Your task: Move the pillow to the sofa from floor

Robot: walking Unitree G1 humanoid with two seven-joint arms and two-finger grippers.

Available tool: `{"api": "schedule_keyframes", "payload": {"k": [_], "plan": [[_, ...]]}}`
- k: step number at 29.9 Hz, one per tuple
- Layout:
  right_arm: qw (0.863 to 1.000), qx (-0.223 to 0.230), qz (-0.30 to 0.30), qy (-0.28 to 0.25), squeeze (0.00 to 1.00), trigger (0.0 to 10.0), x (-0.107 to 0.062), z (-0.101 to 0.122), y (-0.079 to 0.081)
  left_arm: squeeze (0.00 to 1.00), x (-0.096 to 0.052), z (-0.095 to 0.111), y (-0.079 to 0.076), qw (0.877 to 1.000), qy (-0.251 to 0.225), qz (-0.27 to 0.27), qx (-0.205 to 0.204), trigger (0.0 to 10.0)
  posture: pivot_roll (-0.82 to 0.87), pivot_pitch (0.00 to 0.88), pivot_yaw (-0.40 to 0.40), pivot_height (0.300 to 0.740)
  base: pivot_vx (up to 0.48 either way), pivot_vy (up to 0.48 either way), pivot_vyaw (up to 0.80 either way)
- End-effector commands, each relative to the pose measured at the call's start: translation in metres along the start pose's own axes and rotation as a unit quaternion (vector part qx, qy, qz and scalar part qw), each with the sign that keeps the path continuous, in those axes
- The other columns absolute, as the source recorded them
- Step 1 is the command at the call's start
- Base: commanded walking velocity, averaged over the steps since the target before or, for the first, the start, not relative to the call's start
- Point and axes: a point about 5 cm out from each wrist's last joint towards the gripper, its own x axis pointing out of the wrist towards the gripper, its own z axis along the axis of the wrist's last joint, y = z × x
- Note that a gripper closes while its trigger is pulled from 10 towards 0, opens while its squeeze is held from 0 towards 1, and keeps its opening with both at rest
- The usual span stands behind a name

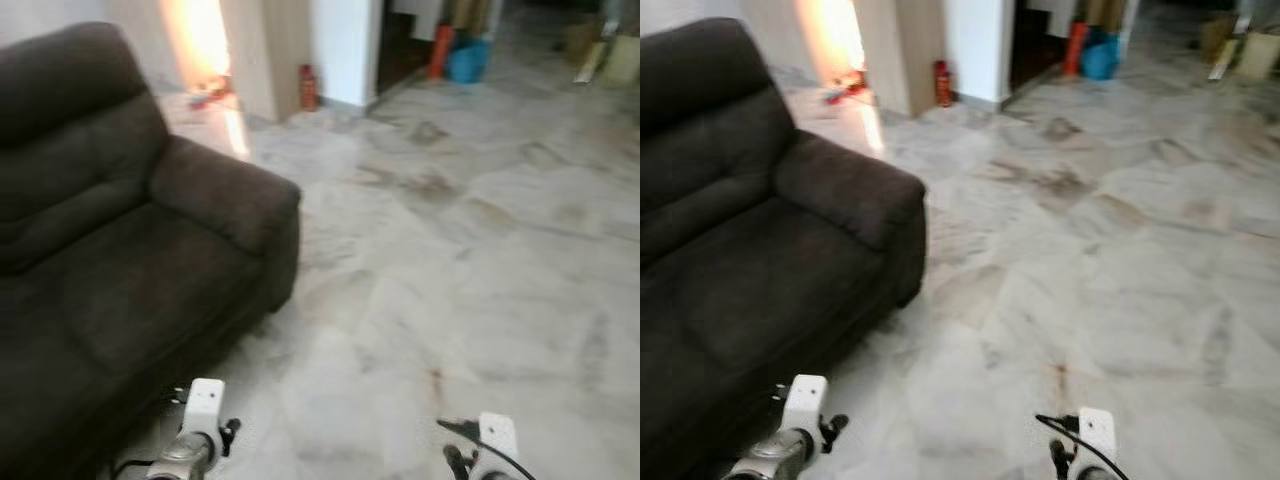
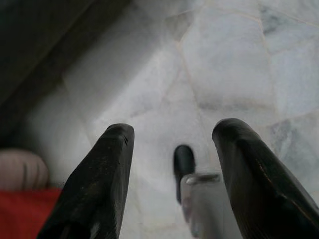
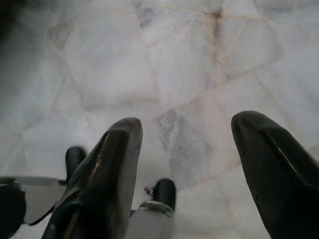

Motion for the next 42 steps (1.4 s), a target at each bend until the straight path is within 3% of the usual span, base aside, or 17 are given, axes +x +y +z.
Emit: {"api": "schedule_keyframes", "payload": {"k": [1,42], "plan": [[1.000,-0.002,0.009,-0.005,0.00,10.0,0.0018,0.0049,0.0063,0.00,-0.0012,-0.0051,0.0077,1.000,0.013,0.011,-0.003,10.0,0.06,0.000,-0.027,0.740,0.000,0.000,0.80],[1.000,-0.007,0.017,0.000,0.00,10.0,0.0014,0.0018,0.0076,0.00,-0.0016,-0.0070,0.0081,1.000,0.019,0.000,0.013,10.0,0.06,0.000,-0.027,0.740,0.000,0.000,0.80]]}}
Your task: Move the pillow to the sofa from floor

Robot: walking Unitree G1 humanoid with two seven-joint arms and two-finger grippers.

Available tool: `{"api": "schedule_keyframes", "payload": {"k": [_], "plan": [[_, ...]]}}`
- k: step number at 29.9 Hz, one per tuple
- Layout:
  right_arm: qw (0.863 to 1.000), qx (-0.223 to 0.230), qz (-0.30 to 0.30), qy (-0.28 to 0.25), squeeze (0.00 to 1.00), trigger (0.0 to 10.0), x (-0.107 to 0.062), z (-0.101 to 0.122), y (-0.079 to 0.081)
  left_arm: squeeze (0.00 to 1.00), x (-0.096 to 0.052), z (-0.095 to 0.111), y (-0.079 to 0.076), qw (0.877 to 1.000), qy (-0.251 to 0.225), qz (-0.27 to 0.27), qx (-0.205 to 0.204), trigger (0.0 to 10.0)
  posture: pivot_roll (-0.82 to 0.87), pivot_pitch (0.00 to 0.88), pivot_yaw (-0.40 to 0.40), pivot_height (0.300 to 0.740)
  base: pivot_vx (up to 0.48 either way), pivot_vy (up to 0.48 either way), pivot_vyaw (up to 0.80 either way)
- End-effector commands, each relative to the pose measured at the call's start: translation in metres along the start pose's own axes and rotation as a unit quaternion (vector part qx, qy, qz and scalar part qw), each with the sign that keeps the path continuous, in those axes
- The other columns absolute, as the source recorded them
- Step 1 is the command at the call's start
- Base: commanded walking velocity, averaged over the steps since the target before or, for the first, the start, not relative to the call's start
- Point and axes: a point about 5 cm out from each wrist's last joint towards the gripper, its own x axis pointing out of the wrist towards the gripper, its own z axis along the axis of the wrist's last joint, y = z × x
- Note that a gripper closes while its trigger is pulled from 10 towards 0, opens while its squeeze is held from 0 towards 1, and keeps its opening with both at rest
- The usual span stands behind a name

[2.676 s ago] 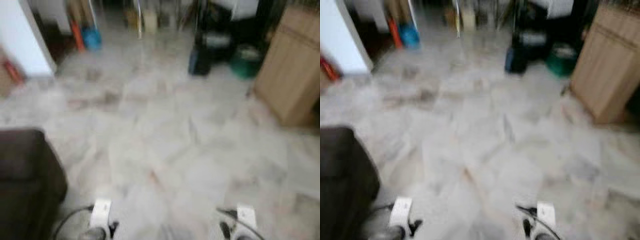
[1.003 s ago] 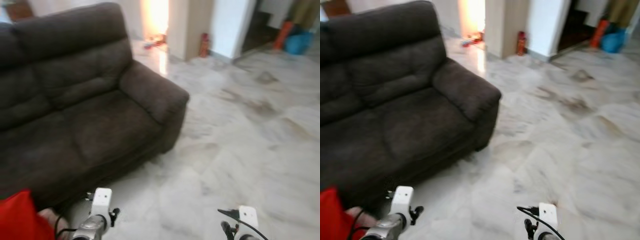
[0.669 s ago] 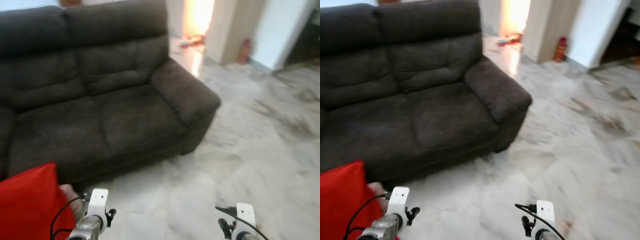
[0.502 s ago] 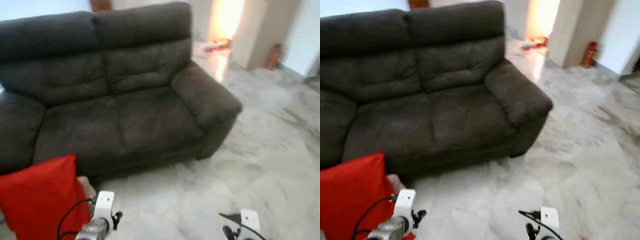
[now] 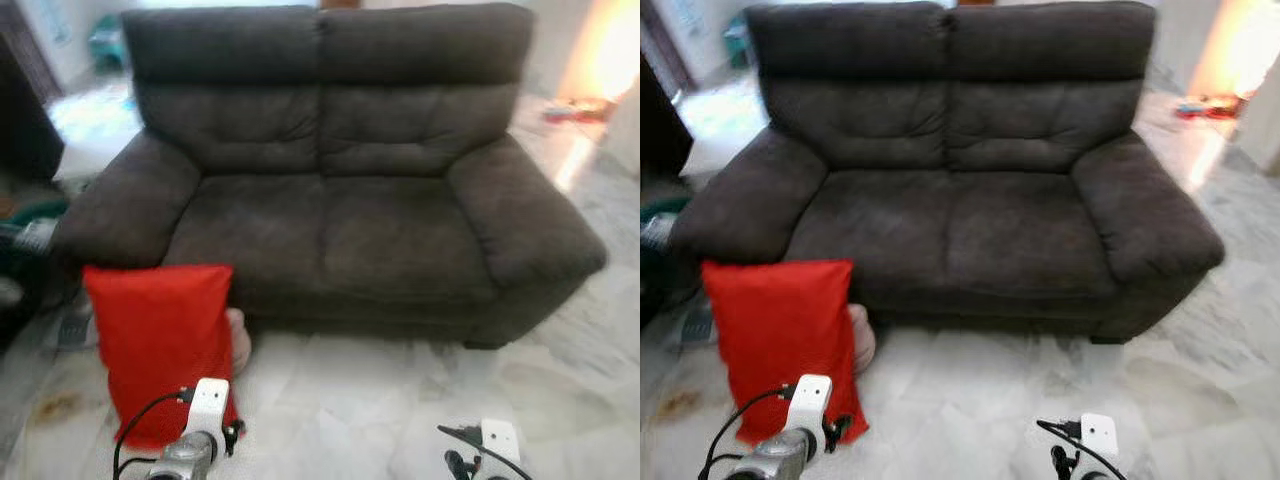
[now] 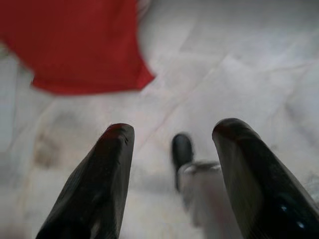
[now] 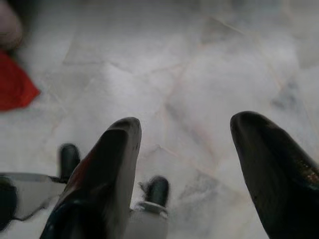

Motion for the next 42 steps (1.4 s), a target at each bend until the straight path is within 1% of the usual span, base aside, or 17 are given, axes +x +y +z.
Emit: {"api": "schedule_keyframes", "payload": {"k": [1,9,37,39,42], "plan": [[1.000,-0.002,-0.006,0.010,0.00,10.0,-0.0022,-0.0073,-0.0052,0.00,0.0005,0.0010,-0.0039,1.000,0.000,-0.007,0.003,10.0,0.06,0.000,-0.027,0.740,0.000,0.000,0.80],[1.000,-0.002,-0.007,0.011,0.00,10.0,-0.0025,-0.0082,-0.0056,0.00,0.0003,0.0001,-0.0040,1.000,0.000,-0.008,0.006,10.0,0.06,0.000,-0.029,0.740,0.000,0.000,0.80],[1.000,-0.001,-0.005,0.009,0.00,10.0,-0.0018,-0.0057,-0.0049,0.00,0.0007,0.0035,-0.0035,1.000,-0.006,-0.006,-0.002,10.0,0.07,0.000,-0.034,0.740,0.000,0.000,0.80],[1.000,0.001,-0.005,0.009,0.00,10.0,-0.0018,-0.0058,-0.0048,0.00,0.0007,0.0038,-0.0035,1.000,-0.007,-0.007,-0.001,10.0,0.07,0.000,-0.034,0.740,0.000,0.000,0.80],[1.000,0.019,-0.009,0.004,0.00,10.0,-0.0019,-0.0061,-0.0047,0.00,0.0008,0.0034,-0.0032,1.000,-0.002,-0.007,0.004,10.0,0.07,0.000,-0.033,0.740,0.000,0.000,0.00]]}}
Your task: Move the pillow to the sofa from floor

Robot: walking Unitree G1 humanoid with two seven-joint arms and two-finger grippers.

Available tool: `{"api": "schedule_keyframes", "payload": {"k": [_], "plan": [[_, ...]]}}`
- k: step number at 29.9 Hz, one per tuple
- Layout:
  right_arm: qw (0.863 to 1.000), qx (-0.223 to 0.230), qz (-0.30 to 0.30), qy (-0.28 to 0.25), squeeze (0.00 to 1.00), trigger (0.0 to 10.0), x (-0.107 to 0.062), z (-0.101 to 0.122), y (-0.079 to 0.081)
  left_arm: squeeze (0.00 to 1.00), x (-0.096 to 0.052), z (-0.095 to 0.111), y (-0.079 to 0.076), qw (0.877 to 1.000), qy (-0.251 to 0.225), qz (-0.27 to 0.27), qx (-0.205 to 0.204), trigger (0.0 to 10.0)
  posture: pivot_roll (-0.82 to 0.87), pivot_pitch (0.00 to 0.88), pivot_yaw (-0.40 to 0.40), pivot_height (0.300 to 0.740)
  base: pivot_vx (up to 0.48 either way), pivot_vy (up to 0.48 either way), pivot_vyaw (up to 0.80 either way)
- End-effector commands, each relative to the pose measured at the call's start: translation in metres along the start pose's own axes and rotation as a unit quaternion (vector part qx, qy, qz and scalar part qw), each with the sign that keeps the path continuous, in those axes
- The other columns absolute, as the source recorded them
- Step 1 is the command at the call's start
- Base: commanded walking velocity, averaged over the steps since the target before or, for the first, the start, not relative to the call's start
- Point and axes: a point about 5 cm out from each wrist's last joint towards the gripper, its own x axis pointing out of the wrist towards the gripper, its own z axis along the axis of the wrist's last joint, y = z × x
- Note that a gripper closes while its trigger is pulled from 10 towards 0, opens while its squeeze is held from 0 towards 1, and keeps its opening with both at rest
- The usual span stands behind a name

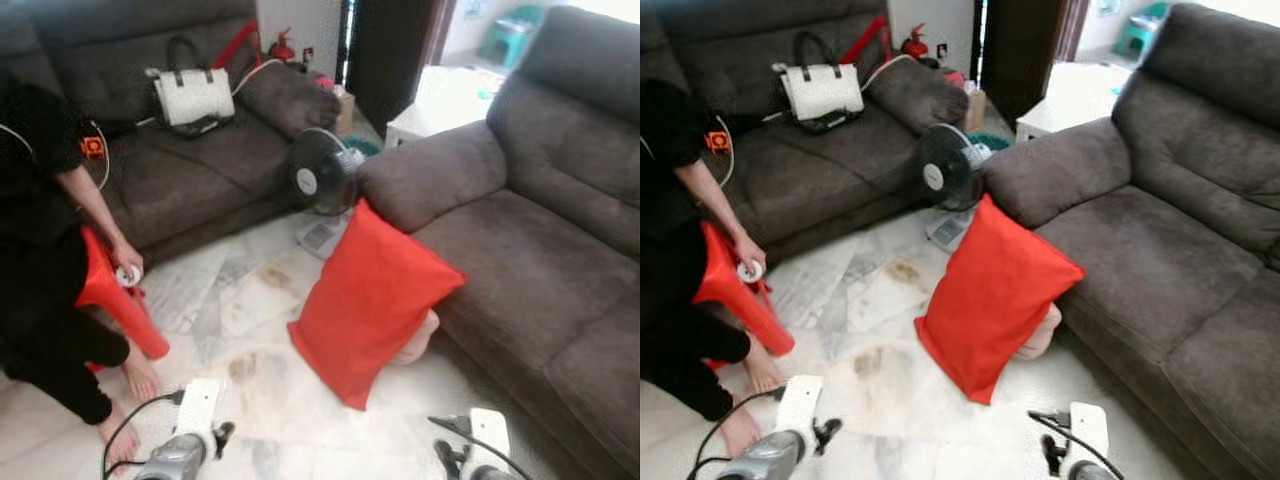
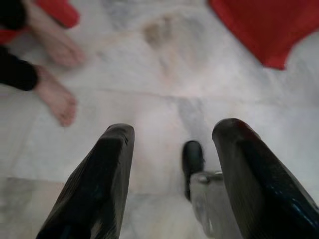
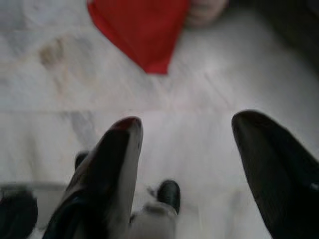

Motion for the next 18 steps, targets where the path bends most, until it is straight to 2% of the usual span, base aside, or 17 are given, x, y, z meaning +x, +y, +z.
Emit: {"api": "schedule_keyframes", "payload": {"k": [1,18], "plan": [[1.000,0.017,-0.011,0.014,0.00,10.0,-0.0031,-0.0109,-0.0066,0.00,0.0001,-0.0050,-0.0064,1.000,0.013,-0.009,0.001,10.0,0.07,0.000,-0.033,0.740,0.000,0.000,0.00],[1.000,0.020,-0.014,0.013,0.00,10.0,-0.0033,-0.0107,-0.0076,0.00,0.0002,-0.0059,-0.0070,1.000,0.018,-0.006,-0.004,10.0,0.07,0.000,-0.036,0.740,0.000,0.000,0.00]]}}
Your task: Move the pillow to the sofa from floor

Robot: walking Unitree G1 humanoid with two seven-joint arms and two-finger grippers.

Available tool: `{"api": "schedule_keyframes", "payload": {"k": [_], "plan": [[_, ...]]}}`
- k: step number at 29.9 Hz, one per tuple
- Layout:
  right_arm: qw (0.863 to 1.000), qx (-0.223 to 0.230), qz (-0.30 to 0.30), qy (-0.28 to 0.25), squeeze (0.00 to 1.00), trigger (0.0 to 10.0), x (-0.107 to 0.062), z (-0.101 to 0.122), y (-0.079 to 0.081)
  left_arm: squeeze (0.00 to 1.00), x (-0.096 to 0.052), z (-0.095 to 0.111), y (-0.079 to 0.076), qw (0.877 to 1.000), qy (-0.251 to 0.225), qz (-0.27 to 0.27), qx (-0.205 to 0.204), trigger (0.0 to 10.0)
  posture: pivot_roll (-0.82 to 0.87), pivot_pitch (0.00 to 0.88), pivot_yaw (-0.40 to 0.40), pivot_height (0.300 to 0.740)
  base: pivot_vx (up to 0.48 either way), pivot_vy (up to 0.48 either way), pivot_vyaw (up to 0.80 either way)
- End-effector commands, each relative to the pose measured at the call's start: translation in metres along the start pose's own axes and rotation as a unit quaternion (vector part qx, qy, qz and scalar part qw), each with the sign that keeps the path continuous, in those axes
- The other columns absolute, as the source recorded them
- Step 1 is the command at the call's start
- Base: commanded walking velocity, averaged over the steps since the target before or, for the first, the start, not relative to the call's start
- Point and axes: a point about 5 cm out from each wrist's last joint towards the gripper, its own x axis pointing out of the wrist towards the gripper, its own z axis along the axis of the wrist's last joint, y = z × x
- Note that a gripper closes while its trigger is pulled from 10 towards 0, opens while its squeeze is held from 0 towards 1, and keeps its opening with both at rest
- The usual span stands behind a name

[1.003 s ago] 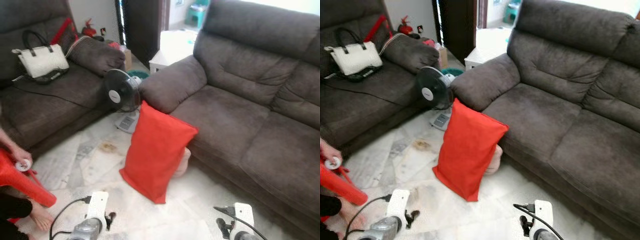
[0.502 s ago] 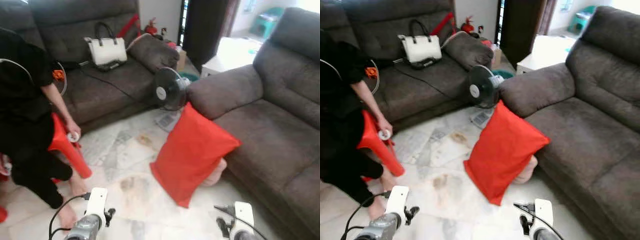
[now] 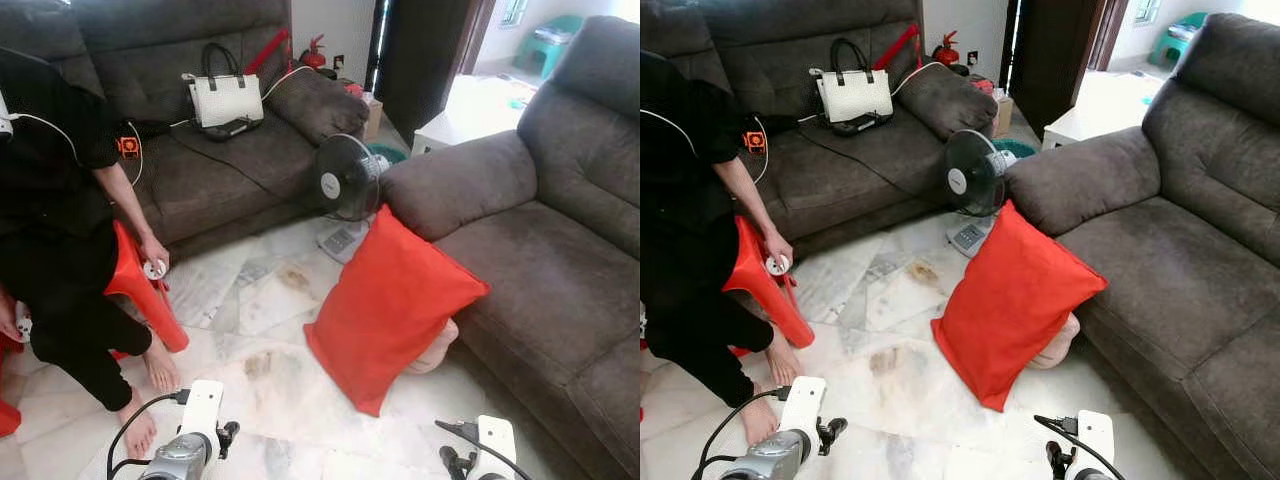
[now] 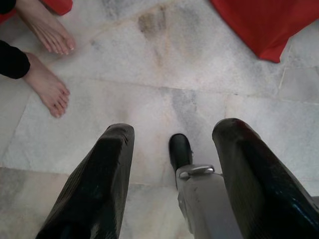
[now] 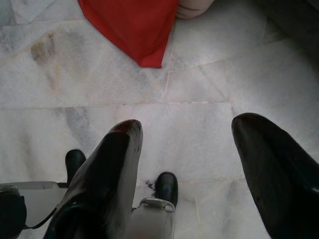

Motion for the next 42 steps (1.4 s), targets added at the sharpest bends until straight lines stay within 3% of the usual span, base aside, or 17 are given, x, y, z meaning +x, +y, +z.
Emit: {"api": "schedule_keyframes", "payload": {"k": [1,16,42], "plan": [[1.000,0.002,-0.002,-0.002,0.00,10.0,0.0003,0.0022,-0.0007,0.00,-0.0001,-0.0027,0.0007,1.000,0.011,0.003,-0.001,10.0,0.07,0.000,-0.036,0.740,0.251,0.000,0.00],[1.000,0.002,0.002,-0.003,0.00,10.0,0.0004,0.0021,0.0006,0.00,-0.0003,-0.0026,0.0018,1.000,0.011,0.001,0.001,10.0,0.08,0.000,-0.034,0.740,0.288,0.000,0.00],[1.000,0.000,0.005,-0.001,0.00,10.0,0.0005,0.0017,0.0013,0.00,-0.0004,-0.0026,0.0023,1.000,0.010,-0.002,0.002,10.0,0.08,0.000,-0.033,0.740,0.000,0.036,0.00]]}}
